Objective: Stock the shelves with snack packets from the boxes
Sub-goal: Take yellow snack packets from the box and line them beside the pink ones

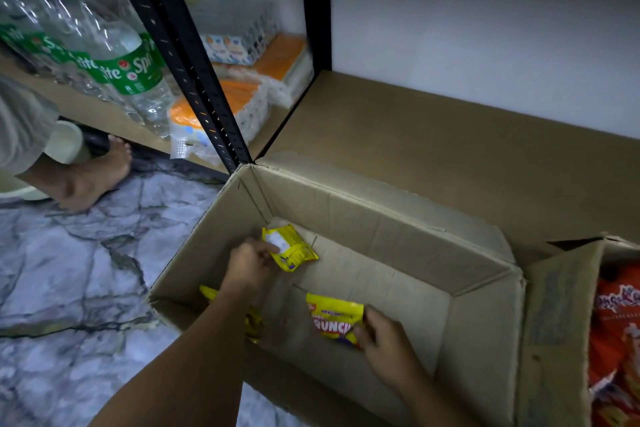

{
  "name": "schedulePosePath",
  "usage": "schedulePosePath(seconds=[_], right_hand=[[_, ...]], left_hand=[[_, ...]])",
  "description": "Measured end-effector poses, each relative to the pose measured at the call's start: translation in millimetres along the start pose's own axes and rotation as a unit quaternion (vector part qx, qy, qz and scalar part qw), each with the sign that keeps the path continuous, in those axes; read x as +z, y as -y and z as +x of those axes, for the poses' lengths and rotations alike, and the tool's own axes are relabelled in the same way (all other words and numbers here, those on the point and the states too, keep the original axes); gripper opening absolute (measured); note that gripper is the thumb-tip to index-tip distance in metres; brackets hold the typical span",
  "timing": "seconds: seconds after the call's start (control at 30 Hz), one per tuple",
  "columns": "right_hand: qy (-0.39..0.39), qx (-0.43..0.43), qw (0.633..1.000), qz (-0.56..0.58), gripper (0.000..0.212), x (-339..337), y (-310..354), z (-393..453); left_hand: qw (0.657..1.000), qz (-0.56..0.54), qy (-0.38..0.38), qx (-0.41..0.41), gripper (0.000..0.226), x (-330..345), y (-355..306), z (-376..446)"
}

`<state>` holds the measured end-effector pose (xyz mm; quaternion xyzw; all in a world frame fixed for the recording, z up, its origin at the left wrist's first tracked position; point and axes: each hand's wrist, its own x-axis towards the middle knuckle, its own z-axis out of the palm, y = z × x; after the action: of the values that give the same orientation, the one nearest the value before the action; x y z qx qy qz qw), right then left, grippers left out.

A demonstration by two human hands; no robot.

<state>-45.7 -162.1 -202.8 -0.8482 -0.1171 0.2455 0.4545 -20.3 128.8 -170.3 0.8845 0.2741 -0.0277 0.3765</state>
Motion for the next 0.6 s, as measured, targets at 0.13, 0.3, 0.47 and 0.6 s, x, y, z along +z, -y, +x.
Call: schedulePosePath(seconds=[0.13,0.3,0.47,0.6], right_hand=[[-0.063,0.065,0.991,0.096,0.027,-9,9,9],[-0.104,0.097,0.983,0.114,0.060,-20,3,5],[-0.080,0.103,0.985,0.115,0.058,-22,-13,2],[-0.049,0.122,0.989,0.071,0.063,-19,-20,4]], left_hand=[[0.992,-0.011,-0.028,0.126,0.014,14,-8,5],[0.985,-0.054,0.041,0.161,0.021,28,-26,9],[0.988,-0.067,0.049,0.132,0.012,36,-43,11],[0.987,-0.080,0.082,0.108,0.017,43,-43,6]])
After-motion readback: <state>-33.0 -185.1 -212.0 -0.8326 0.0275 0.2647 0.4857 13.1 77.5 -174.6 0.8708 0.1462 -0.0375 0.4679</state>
